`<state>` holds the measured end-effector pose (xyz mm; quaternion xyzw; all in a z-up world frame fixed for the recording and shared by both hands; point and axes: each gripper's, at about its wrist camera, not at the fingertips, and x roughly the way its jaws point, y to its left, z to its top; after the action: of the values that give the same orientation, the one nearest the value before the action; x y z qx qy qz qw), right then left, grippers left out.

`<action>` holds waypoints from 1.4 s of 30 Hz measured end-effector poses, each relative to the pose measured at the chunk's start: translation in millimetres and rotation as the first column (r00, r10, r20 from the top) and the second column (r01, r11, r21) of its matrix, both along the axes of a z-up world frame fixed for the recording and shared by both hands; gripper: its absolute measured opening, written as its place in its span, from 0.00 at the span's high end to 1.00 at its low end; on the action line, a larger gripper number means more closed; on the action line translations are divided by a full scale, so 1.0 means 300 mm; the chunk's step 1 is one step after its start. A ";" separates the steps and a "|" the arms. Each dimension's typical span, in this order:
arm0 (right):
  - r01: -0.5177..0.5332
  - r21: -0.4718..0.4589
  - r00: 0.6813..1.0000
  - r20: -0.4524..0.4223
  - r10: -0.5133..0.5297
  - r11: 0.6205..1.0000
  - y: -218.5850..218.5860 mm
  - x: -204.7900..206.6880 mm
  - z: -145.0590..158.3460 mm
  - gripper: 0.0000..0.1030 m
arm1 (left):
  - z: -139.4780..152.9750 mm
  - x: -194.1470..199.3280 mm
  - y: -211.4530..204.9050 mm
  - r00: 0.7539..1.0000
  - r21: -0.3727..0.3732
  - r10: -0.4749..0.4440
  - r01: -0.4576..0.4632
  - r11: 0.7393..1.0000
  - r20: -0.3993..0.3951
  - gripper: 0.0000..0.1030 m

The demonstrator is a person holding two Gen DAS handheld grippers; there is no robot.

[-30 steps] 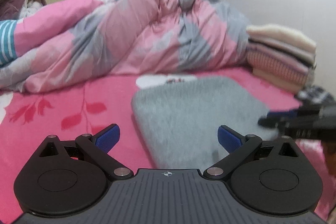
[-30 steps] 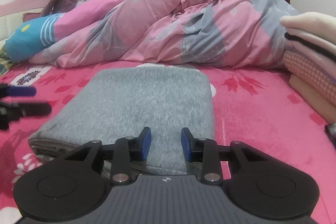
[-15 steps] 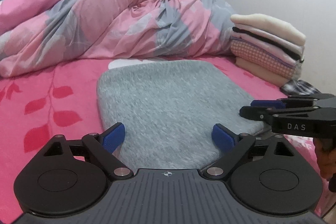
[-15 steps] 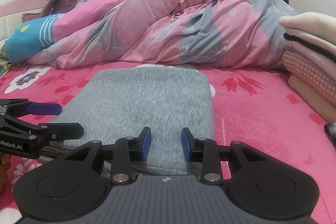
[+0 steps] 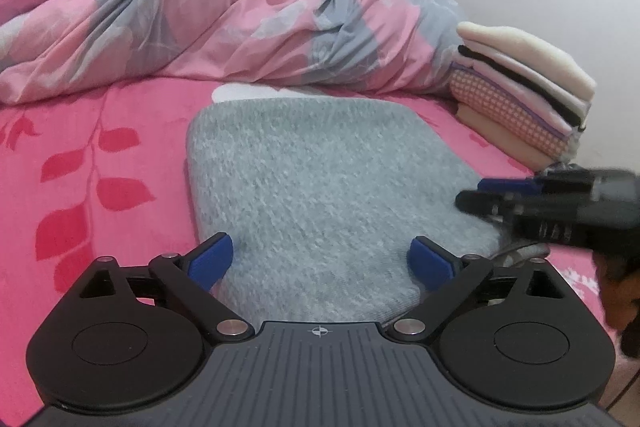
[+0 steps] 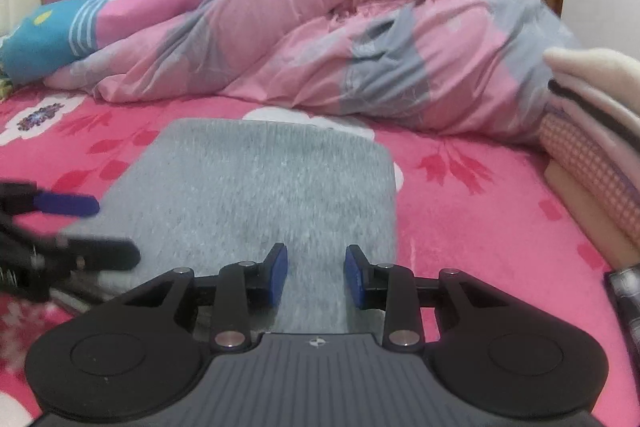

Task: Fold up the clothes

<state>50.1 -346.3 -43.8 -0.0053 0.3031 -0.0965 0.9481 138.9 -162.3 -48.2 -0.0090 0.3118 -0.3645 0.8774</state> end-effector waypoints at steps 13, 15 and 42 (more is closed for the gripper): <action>0.046 -0.046 0.992 -0.111 -0.051 0.998 -0.060 0.243 0.022 0.68 | 0.002 0.018 0.006 0.998 0.005 0.020 -0.020 1.000 -0.057 0.01; 0.040 -0.042 0.994 -0.098 -0.044 0.998 -0.052 0.267 0.044 0.68 | 0.003 0.018 0.006 0.998 0.006 0.020 -0.020 1.000 -0.060 0.01; 0.121 0.108 0.992 -0.037 -0.117 0.987 -0.098 0.400 0.048 0.67 | 0.005 0.029 0.023 0.997 0.000 0.008 -0.008 1.000 -0.078 0.00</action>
<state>170.0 -375.7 -29.5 0.0637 0.3221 -0.1360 0.9347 147.6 -155.4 -46.6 -0.0246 0.3459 -0.3601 0.8661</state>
